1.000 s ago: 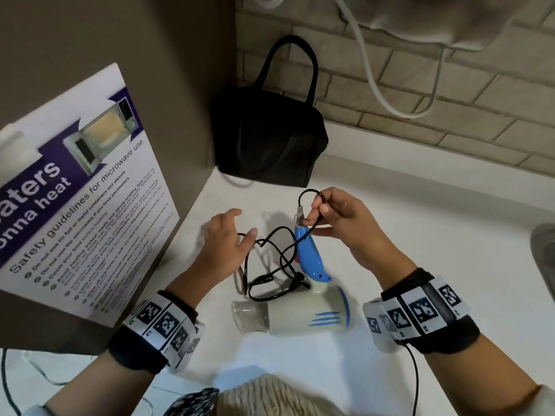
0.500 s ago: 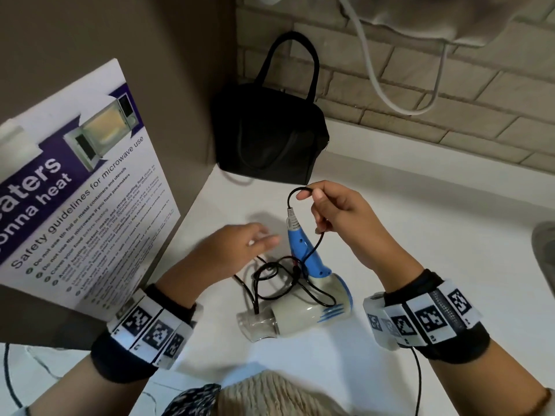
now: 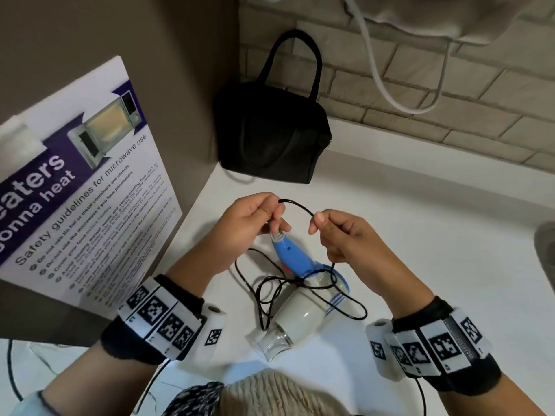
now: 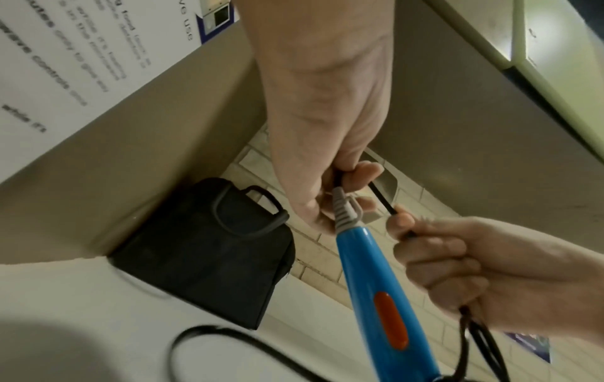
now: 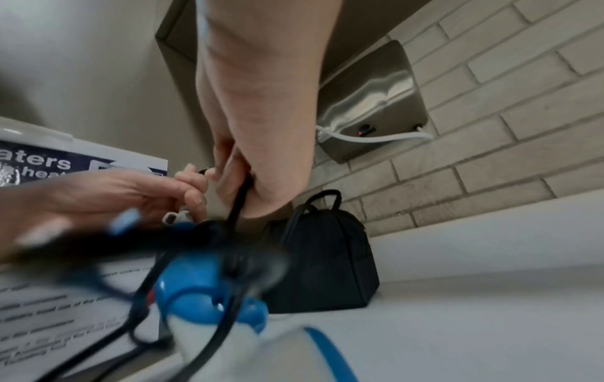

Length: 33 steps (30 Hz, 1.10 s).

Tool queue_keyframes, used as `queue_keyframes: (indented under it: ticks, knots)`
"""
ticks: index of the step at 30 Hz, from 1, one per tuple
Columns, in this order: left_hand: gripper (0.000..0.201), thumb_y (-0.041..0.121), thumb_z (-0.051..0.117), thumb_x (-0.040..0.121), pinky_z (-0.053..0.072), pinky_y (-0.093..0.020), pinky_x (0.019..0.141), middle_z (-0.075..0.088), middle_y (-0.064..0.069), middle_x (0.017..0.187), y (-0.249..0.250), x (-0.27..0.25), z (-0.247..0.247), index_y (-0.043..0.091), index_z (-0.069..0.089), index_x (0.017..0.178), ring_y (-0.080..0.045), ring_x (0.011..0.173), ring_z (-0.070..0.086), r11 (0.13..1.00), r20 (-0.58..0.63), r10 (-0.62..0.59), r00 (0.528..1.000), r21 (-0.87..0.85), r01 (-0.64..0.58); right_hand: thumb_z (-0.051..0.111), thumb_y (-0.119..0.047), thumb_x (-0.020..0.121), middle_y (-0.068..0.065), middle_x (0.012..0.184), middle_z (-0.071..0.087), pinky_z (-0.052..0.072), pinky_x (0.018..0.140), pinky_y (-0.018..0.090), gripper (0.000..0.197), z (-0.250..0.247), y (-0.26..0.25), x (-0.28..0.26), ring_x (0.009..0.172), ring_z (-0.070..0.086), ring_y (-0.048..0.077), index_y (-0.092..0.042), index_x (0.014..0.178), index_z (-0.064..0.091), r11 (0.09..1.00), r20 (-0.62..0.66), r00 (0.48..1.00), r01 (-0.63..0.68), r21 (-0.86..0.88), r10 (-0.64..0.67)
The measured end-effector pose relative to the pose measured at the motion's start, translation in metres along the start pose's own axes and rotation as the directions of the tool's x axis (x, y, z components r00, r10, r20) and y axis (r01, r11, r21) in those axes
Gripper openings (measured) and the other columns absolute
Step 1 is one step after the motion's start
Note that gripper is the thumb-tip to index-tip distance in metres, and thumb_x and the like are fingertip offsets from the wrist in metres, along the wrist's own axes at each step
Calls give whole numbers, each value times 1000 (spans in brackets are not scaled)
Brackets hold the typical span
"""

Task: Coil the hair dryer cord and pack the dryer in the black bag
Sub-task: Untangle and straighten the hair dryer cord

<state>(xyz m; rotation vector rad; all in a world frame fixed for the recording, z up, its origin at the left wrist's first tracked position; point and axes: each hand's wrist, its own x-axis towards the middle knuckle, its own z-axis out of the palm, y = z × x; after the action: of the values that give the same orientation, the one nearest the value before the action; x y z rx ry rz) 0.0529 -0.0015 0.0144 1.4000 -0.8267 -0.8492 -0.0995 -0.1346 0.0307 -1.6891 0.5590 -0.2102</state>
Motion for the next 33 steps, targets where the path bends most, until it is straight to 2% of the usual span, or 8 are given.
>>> queue_keyframes:
  ticks: [6,10,14,17,21,27,30,33]
  knots:
    - [36,10,31,104,51,-33,86,49,4,59,-10,0,-12,11,50,73,-15,77,65,998,-93,-59,994,-42,55,42,-41,97,-14,67,57,40,69,17,37,0,35,-21,65,52,3,-15,74,57,978,46,998,-29,-206,39]
    - [35,9,31,103,51,-36,89,47,1,61,-15,2,-16,11,51,74,-13,75,65,997,-131,-76,988,-31,72,36,-43,98,4,101,74,47,95,27,44,0,45,-31,99,68,17,-9,95,65,984,135,975,-170,-63,177]
    - [36,11,30,104,50,-39,91,48,6,57,-23,4,-23,11,49,74,-17,75,64,986,-162,-125,979,-134,104,39,-40,96,9,69,63,56,79,29,40,-3,31,-37,75,69,26,-13,76,60,963,141,959,-257,80,245]
    - [36,16,29,105,45,-49,98,43,8,53,-32,4,-29,12,49,75,-12,65,61,973,-225,-170,960,-194,127,47,-35,92,-3,54,26,49,53,23,30,-17,27,-35,41,37,11,-17,69,47,857,79,946,-319,404,315]
    - [34,13,32,104,45,-50,100,39,10,51,-42,-3,-32,9,52,77,-6,57,54,986,-218,-157,963,-82,143,56,-28,87,-11,51,15,17,34,14,20,-43,21,-27,35,15,1,-15,74,49,672,122,925,-347,654,360]
    - [35,14,37,103,49,-48,93,38,11,48,-60,-10,-46,8,54,73,-6,52,43,980,-234,-190,954,13,198,91,-20,50,-10,54,9,17,27,14,37,-77,14,-21,39,7,6,-13,71,61,610,177,913,-381,695,369]
    - [37,17,37,103,49,-46,87,40,11,48,-66,-14,-56,11,52,70,-6,53,43,969,-215,-214,953,77,235,80,-20,63,-9,56,8,12,30,15,22,-87,11,-20,41,5,8,-16,67,58,624,118,897,-385,680,425]
    - [34,31,41,95,42,-57,99,44,10,47,-70,-20,-63,20,55,66,-7,56,47,946,-163,-256,953,162,281,57,-23,85,-10,50,11,10,31,16,16,-92,17,-15,44,5,9,-15,71,54,691,-2,872,-386,611,489]
